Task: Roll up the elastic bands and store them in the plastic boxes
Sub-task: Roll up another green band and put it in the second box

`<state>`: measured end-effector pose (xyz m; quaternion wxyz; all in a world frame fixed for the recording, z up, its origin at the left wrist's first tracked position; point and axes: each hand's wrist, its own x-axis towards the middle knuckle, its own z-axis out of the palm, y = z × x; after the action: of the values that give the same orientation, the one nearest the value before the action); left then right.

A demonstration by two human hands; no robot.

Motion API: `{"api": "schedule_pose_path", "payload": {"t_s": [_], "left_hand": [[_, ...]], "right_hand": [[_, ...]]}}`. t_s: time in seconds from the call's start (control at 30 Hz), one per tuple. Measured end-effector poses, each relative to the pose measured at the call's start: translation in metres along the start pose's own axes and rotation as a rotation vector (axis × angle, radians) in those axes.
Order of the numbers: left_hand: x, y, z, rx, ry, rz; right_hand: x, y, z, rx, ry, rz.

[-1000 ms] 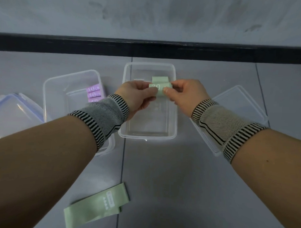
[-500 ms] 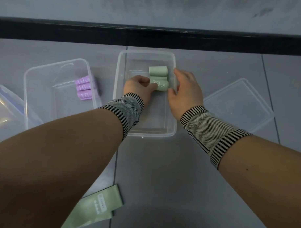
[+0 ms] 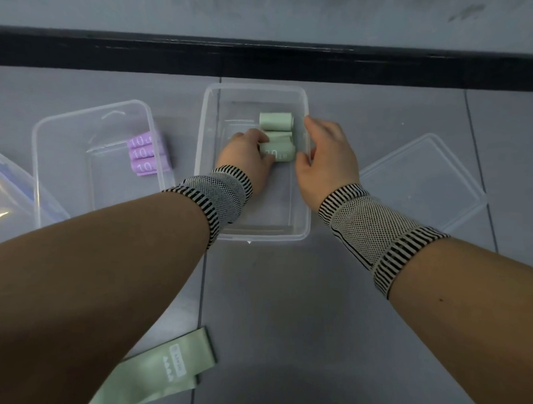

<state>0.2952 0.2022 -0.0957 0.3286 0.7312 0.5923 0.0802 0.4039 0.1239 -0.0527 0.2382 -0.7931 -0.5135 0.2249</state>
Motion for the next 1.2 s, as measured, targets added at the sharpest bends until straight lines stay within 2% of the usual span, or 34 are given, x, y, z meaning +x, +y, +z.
{"api": "schedule_pose_path", "payload": {"t_s": [0.13,0.33,0.5,0.63,0.73,0.9,1.1,1.17,1.2], "left_hand": [[-0.002,-0.002,-0.001,0.047,-0.023,0.057],[-0.002,-0.002,-0.002,-0.032,0.017,0.054],[0.000,0.004,-0.007,0.072,-0.054,0.062],[-0.008,0.005,-0.011,0.018,-0.003,0.119],[-0.010,0.002,-0.013,0.049,-0.024,0.131],[-0.009,0.006,-0.025,-0.071,0.031,0.064],[0.012,0.028,-0.055,0.316,0.071,-0.116],[0.011,0.035,-0.051,0.339,0.067,-0.184],[0.011,0.037,-0.047,0.271,0.073,-0.235]], "right_hand": [[0.000,0.001,0.000,0.009,0.004,0.001],[0.000,0.001,-0.001,-0.002,-0.009,0.000],[0.001,0.001,-0.001,-0.015,-0.010,0.004],[0.000,0.001,-0.002,-0.017,-0.010,0.002],[0.000,0.000,-0.002,-0.015,-0.012,0.000],[-0.001,0.001,-0.003,-0.013,-0.012,-0.005],[0.000,0.002,-0.002,0.008,-0.029,-0.021],[0.001,-0.001,0.000,0.009,-0.028,-0.028],[0.002,-0.002,0.000,0.003,-0.029,-0.035]]}}
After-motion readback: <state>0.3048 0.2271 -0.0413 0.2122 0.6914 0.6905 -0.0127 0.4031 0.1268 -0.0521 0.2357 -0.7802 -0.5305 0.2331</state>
